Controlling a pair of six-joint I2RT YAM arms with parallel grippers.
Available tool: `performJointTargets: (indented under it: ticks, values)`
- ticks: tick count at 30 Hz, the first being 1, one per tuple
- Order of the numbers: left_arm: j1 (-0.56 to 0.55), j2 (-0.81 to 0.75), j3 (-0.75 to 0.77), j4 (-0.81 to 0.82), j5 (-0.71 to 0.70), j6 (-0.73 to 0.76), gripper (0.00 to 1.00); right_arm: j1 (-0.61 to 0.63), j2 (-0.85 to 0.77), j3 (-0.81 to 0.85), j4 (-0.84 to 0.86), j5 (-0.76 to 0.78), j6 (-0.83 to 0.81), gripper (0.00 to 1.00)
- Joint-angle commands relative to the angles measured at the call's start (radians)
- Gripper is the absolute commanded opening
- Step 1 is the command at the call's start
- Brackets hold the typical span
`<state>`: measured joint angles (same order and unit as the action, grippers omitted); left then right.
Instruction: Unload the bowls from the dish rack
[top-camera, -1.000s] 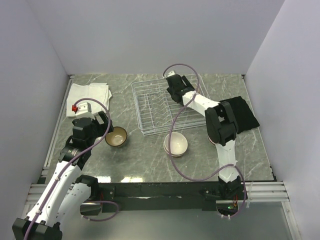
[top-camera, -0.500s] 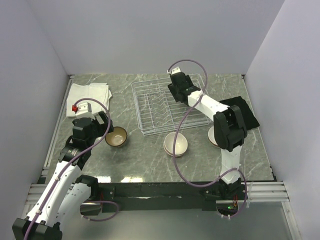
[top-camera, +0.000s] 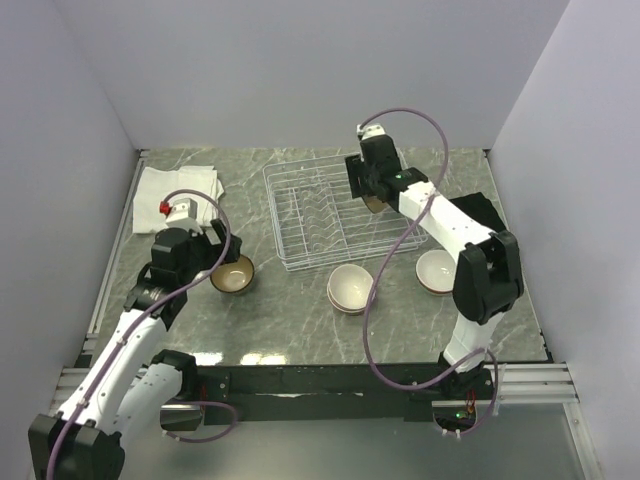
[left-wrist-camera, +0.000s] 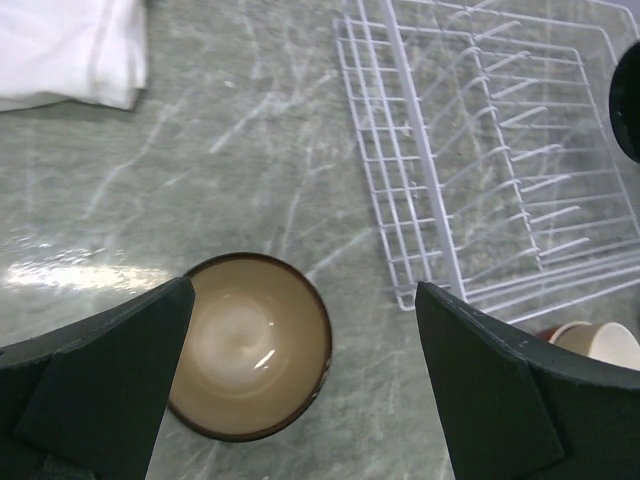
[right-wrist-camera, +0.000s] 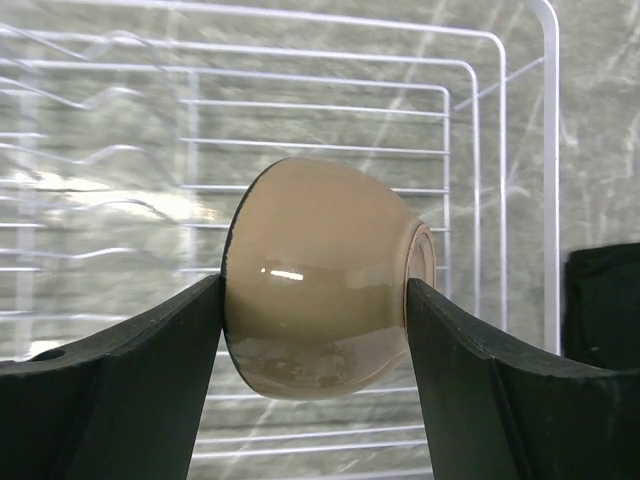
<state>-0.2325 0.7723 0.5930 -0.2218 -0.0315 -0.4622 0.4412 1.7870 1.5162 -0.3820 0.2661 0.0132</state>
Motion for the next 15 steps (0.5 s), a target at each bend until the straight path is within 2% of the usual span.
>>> performJointTargets:
  ticks: [1, 9, 15]
  values:
    - [-0.004, 0.082, 0.062, 0.14, 0.128, -0.023, 0.99, -0.018, -0.145, -0.007, 0.042, -0.121, 0.096, 0.07]
    - [-0.044, 0.278, 0.195, 0.24, 0.235, -0.038, 0.99, -0.022, -0.264, -0.066, 0.041, -0.321, 0.195, 0.07]
    - [-0.132, 0.409, 0.293, 0.291, 0.255, -0.029, 0.99, -0.025, -0.386, -0.117, 0.06, -0.452, 0.255, 0.07]
